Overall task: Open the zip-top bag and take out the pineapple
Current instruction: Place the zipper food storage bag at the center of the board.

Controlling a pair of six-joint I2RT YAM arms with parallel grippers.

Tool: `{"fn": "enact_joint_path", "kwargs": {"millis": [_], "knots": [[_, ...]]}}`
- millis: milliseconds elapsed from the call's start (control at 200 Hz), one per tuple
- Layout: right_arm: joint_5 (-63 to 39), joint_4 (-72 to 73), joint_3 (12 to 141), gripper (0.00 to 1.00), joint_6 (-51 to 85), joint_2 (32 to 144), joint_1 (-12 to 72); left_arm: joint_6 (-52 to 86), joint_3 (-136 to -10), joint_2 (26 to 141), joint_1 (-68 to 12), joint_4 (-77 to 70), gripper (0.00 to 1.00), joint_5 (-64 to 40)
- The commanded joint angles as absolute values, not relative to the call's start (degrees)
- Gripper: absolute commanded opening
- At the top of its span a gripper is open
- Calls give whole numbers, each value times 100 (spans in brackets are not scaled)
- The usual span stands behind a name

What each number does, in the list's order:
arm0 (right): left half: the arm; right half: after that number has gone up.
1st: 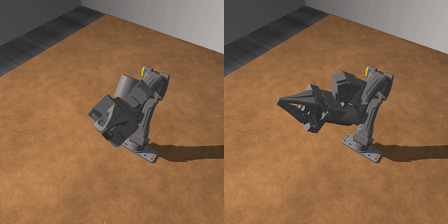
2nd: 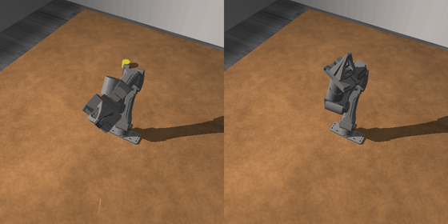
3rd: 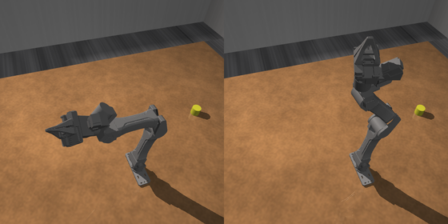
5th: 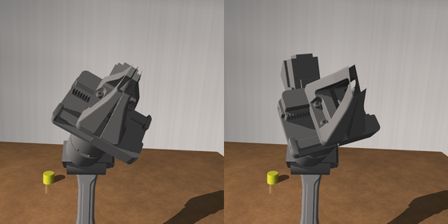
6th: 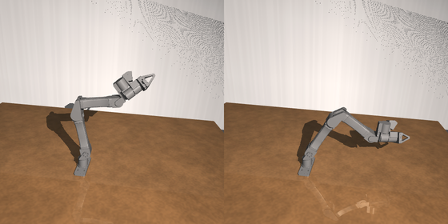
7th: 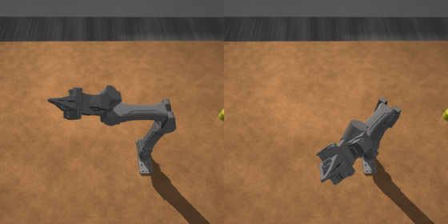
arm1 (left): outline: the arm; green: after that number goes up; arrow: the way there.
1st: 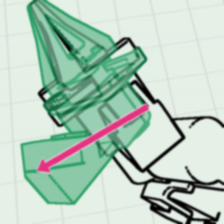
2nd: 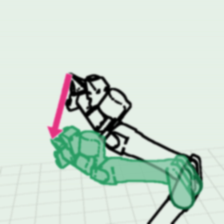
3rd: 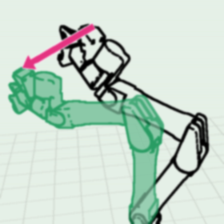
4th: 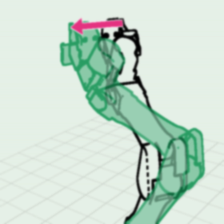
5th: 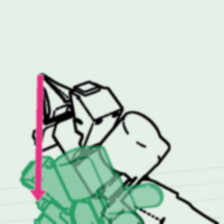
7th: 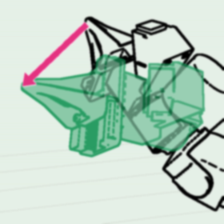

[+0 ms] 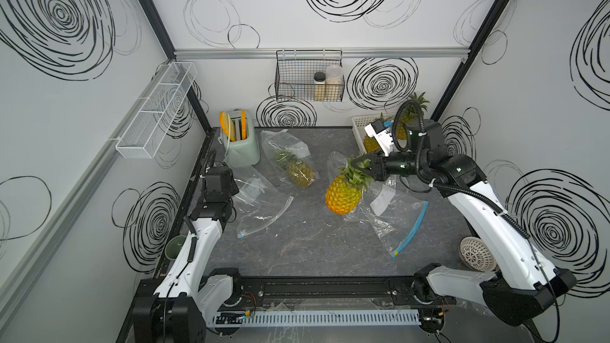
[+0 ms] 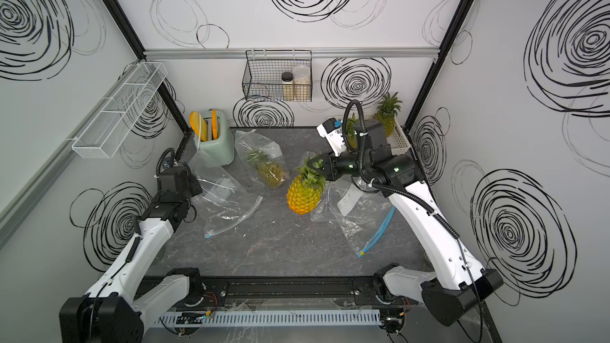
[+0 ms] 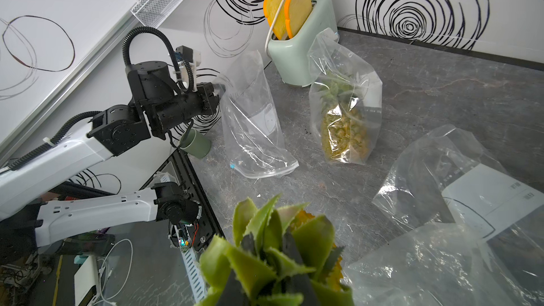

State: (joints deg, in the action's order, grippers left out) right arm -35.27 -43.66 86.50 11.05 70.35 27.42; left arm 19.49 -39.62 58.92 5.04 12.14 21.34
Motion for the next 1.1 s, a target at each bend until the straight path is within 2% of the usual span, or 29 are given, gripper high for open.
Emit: {"fn": "enact_joint_path", "kwargs": {"millis": [0, 60, 150, 185, 330, 465, 580, 725, 911, 1011, 1096], "knots": [[-3804, -3982, 8645, 0, 1018, 7008, 2657, 2220, -3920, 6090, 808, 1187, 11, 1951], [-3840, -3961, 8627, 0, 1015, 7005, 2629, 2249, -3931, 6175, 893, 1130, 23, 1828], [-3840, -3903, 8577, 0, 1011, 7004, 2593, 2272, -3925, 6198, 932, 1040, 53, 1709], [-3815, -3877, 8532, 0, 1012, 6988, 2584, 2285, -3903, 6172, 931, 997, 62, 1661], [-3773, -3832, 8417, 0, 1035, 6957, 2514, 2299, -3815, 5895, 923, 776, 79, 1460], [-3562, -3892, 8455, 0, 1010, 6917, 2405, 2262, -3916, 5610, 774, 741, 84, 1164], [-3117, -4010, 8586, 0, 991, 6867, 2319, 2339, -4083, 5350, 207, 888, 85, 1076], [-2712, -4098, 8722, 0, 949, 6847, 2216, 2426, -4145, 4914, -1439, 852, 85, 1237], [-1823, -3951, 8902, 0, 1071, 6846, 2117, 2315, -3670, 4716, -3652, -76, 85, 923], [-1470, -3803, 8986, 0, 1063, 6969, 2074, 2096, -3536, 4919, -4405, -337, 84, 1024], [-1239, -3724, 9101, 0, 1009, 7132, 2042, 2039, -3538, 5191, -4734, -600, 86, 801]]}}
